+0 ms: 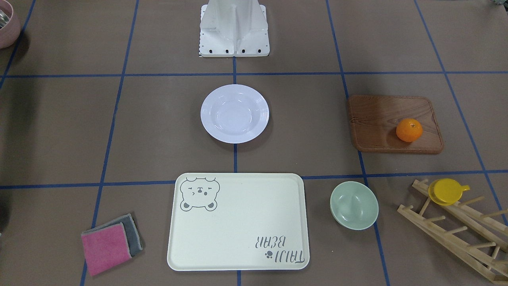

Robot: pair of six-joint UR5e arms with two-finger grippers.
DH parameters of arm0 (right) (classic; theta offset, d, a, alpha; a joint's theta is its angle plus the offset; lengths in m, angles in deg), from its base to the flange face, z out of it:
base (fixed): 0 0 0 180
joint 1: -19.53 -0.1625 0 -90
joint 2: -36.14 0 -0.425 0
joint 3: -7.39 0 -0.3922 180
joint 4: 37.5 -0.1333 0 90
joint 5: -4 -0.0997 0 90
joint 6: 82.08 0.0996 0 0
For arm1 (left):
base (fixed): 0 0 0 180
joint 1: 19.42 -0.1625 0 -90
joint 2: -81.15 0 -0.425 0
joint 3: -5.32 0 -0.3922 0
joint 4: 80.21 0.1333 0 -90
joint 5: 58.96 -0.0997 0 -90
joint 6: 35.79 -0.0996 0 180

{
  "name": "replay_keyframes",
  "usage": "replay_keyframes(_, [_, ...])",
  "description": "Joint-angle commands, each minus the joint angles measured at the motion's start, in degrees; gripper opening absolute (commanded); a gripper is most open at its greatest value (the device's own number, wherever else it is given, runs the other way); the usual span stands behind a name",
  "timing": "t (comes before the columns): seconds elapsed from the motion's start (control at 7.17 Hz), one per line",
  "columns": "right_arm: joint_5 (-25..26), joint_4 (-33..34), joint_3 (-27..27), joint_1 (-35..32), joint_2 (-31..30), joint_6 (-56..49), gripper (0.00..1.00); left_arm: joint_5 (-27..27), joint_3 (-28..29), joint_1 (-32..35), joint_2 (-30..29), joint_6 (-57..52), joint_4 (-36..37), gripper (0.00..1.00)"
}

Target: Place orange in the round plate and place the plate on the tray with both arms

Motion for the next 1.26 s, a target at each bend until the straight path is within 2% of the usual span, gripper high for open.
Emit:
replay_keyframes(0.0, [-0.01, -0.1, -0.04, 0.13, 0.04, 0.21, 1.0, 0.0, -0.01, -0.35, -0.04, 0.18, 0.0, 1.0])
replay_keyframes(0.42, [0.51, -0.28, -0.48, 1.0, -0.22, 0.21, 1.0, 0.0, -1.94, -0.7, 2.94, 0.09, -2.27, 1.0])
replay_keyframes(1.12, [0.16, -2.13, -0.48, 2.15, -0.22, 0.04, 1.0, 0.26, -2.03, -0.79, 3.21, 0.27, -3.08, 1.0])
